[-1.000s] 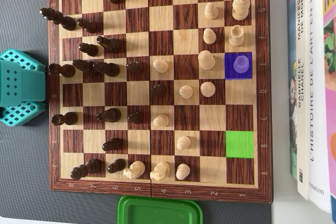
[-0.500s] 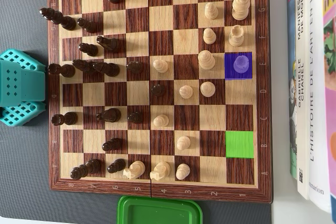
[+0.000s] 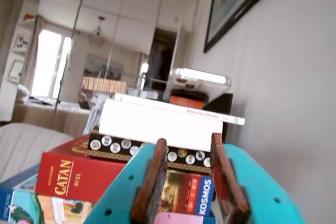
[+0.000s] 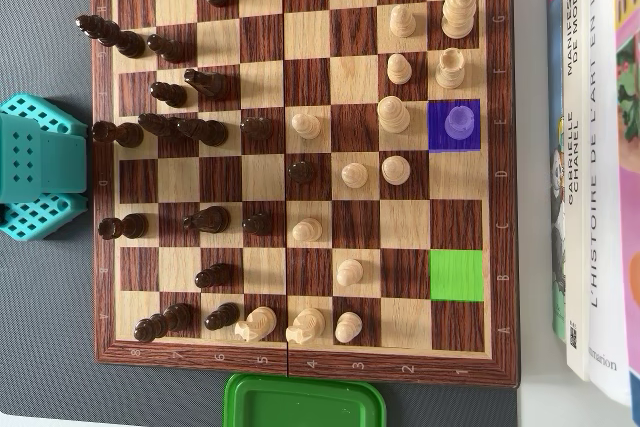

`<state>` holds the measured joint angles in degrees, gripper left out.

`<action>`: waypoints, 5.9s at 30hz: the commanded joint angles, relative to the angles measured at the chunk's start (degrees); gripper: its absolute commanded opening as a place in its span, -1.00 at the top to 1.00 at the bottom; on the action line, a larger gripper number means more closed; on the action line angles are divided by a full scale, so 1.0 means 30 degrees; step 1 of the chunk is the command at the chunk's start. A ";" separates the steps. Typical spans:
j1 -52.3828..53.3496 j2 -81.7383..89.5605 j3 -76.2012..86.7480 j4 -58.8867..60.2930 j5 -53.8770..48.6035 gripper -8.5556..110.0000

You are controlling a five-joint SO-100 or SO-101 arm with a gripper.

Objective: Play chess

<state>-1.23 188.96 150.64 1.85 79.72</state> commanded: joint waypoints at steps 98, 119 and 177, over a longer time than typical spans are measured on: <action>-0.1465 -3.9902 -2.7891 1.9072 0.0146 0.63; -0.1494 -4.1895 -2.9619 1.9189 0.0029 0.63; -0.1348 -4.3008 -3.0176 1.9189 -0.0088 0.78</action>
<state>-5.54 59.24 62.49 59.33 79.72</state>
